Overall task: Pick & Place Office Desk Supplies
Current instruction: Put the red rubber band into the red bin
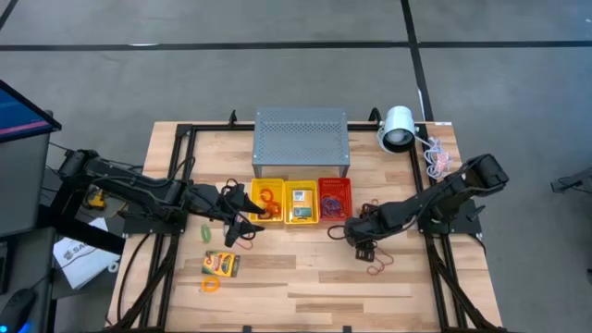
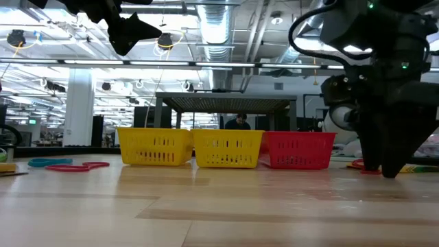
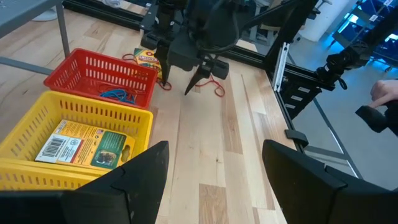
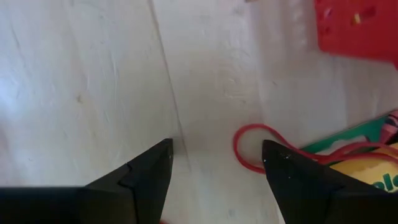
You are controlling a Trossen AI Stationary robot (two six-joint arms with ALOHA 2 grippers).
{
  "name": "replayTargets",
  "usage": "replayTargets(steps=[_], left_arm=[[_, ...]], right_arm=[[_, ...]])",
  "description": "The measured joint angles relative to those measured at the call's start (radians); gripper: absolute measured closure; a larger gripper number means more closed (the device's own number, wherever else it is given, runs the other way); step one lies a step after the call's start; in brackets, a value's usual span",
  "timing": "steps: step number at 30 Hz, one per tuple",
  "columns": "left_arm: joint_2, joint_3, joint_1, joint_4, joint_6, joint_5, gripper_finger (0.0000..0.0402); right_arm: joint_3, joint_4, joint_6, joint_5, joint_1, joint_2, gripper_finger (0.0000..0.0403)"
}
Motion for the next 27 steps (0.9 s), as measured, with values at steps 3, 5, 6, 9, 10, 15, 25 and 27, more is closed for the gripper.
replayTargets(steps=[3, 5, 6, 9, 10, 15, 25, 27], left_arm=[[0.000, 0.000, 0.000, -0.001, 0.000, 0.000, 0.0147], [0.000, 0.000, 0.000, -0.001, 0.000, 0.000, 0.0147], [0.000, 0.000, 0.000, -0.002, 0.000, 0.000, 0.0147], [0.000, 0.000, 0.000, -0.002, 0.001, 0.000, 0.0147], [0.000, 0.000, 0.000, -0.002, 0.001, 0.000, 0.0147], [0.000, 0.000, 0.000, -0.002, 0.002, 0.000, 0.0147], [0.000, 0.000, 0.000, -0.003, 0.001, 0.000, 0.0147], [0.000, 0.000, 0.000, -0.003, 0.001, 0.000, 0.0147]], right_arm=[[0.003, -0.005, -0.002, -0.006, -0.009, 0.024, 0.0163], [0.003, -0.004, -0.004, -0.006, -0.011, 0.030, 0.0163], [0.002, -0.003, -0.003, -0.005, -0.011, 0.030, 0.0163], [0.000, 0.001, 0.003, -0.003, -0.012, 0.028, 0.0163], [0.000, 0.001, 0.005, -0.002, -0.013, 0.028, 0.0163], [0.000, 0.004, 0.014, -0.003, -0.016, 0.028, 0.0193], [-0.002, 0.032, 0.017, -0.004, -0.017, 0.030, 0.0352], [-0.002, 0.035, 0.017, -0.005, -0.018, 0.030, 0.0384]])
